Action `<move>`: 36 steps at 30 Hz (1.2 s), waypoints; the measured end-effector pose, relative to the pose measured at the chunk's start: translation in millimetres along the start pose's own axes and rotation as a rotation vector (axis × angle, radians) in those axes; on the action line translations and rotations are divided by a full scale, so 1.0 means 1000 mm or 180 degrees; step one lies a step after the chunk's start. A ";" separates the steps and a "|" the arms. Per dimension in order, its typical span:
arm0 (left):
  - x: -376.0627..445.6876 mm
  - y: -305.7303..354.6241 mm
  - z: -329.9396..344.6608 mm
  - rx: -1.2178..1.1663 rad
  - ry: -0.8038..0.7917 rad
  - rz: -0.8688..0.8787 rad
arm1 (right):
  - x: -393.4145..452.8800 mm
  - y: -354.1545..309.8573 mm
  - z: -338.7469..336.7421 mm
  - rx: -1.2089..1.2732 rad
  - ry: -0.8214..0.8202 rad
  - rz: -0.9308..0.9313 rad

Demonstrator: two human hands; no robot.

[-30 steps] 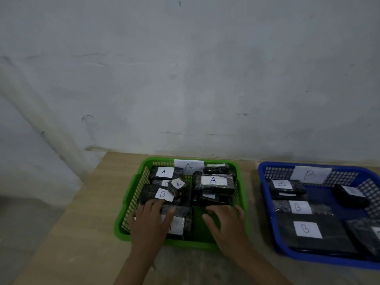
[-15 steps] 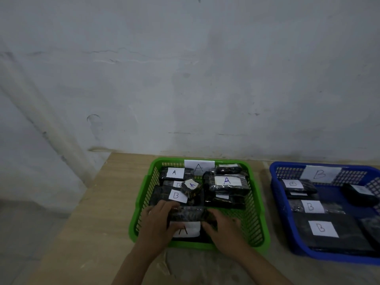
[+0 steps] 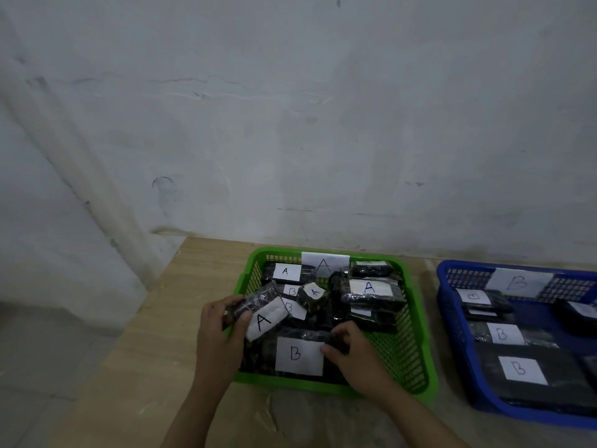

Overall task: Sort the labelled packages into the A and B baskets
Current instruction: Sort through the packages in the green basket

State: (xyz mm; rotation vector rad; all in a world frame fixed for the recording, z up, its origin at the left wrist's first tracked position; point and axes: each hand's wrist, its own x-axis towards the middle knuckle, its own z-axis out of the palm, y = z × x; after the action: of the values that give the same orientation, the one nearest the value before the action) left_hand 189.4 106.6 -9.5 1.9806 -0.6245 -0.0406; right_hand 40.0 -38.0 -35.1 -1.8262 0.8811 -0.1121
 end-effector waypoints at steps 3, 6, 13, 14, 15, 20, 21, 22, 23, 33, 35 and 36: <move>-0.002 0.005 0.002 -0.0105 0.0191 -0.0048 | -0.001 -0.002 -0.005 0.0239 -0.0060 -0.0064; -0.002 0.010 0.001 -0.0250 0.0410 -0.0030 | -0.002 -0.003 -0.016 0.0662 0.0182 -0.0045; -0.005 0.020 0.012 -0.0486 0.0449 -0.0003 | -0.014 -0.003 -0.049 0.0758 0.0724 -0.0197; -0.006 0.022 0.016 -0.0449 0.0394 0.0020 | -0.015 -0.002 -0.053 0.0722 0.0860 -0.0199; -0.008 0.024 0.021 -0.0382 0.0327 0.0043 | -0.017 0.000 -0.058 0.0682 0.1003 -0.0177; -0.015 0.031 0.040 -0.0181 0.0122 0.0157 | -0.024 0.013 -0.082 0.0852 0.1609 -0.0124; -0.015 0.031 0.042 -0.0127 0.0099 0.0196 | -0.026 0.016 -0.086 0.0886 0.1680 -0.0133; -0.016 0.028 0.043 -0.0062 0.0028 0.0192 | -0.028 0.018 -0.090 0.0922 0.1723 -0.0130; -0.016 0.025 0.044 0.0022 -0.0134 0.0192 | -0.029 0.020 -0.092 0.0967 0.1744 -0.0126; -0.029 0.012 0.055 0.2522 -0.0887 0.0789 | -0.038 0.027 -0.096 0.1130 0.1517 -0.0175; -0.033 0.029 0.061 0.2464 -0.0767 0.0784 | -0.041 0.031 -0.100 0.1075 0.1417 -0.0175; -0.037 0.035 0.066 0.2386 -0.0708 0.0930 | -0.043 0.034 -0.102 0.1032 0.1359 -0.0178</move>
State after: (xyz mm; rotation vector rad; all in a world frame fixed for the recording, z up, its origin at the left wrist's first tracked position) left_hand 124.0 56.5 -20.4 2.5935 -1.1976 0.1794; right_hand -55.3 -96.3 -5.5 -1.5433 1.0358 -0.6622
